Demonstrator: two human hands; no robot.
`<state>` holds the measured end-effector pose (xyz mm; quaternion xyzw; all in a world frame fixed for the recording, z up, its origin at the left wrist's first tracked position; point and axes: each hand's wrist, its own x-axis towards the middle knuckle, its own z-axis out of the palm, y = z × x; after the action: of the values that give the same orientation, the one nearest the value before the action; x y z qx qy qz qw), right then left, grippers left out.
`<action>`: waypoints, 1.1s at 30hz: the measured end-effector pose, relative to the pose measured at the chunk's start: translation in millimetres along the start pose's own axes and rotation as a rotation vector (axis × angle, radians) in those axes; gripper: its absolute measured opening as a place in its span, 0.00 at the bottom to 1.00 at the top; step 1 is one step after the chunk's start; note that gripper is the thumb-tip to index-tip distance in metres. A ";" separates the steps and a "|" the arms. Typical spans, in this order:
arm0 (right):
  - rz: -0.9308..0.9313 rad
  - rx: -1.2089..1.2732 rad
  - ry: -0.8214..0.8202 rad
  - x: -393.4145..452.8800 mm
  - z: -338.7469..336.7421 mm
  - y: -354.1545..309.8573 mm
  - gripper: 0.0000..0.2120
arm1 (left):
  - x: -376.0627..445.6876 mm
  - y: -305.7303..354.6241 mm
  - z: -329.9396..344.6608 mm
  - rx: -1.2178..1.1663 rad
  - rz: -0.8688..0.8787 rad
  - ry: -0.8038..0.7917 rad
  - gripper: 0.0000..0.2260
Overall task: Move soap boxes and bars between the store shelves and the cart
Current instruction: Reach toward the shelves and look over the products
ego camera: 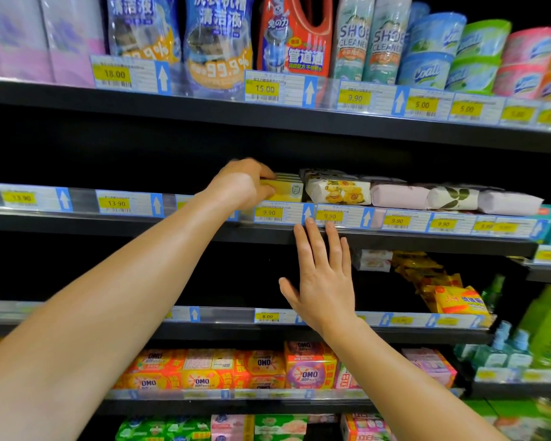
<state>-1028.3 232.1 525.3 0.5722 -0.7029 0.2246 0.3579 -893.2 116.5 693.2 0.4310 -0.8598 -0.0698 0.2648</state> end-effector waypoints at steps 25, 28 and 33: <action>0.185 0.066 -0.252 -64.7 -65.8 -72.5 0.41 | -158.6 -63.8 48.3 0.092 0.297 0.233 0.27; 0.147 0.068 -0.312 -98.6 -74.3 -90.8 0.42 | -213.7 -81.0 63.9 0.091 0.235 0.150 0.27; 0.054 0.165 -0.492 -187.2 -86.7 -133.3 0.41 | -338.8 -122.4 97.5 0.132 0.064 -0.019 0.28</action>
<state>-861.6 382.9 426.3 0.6177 -0.7633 0.1445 0.1220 -691.8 293.9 433.8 0.4192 -0.8783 -0.0084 0.2297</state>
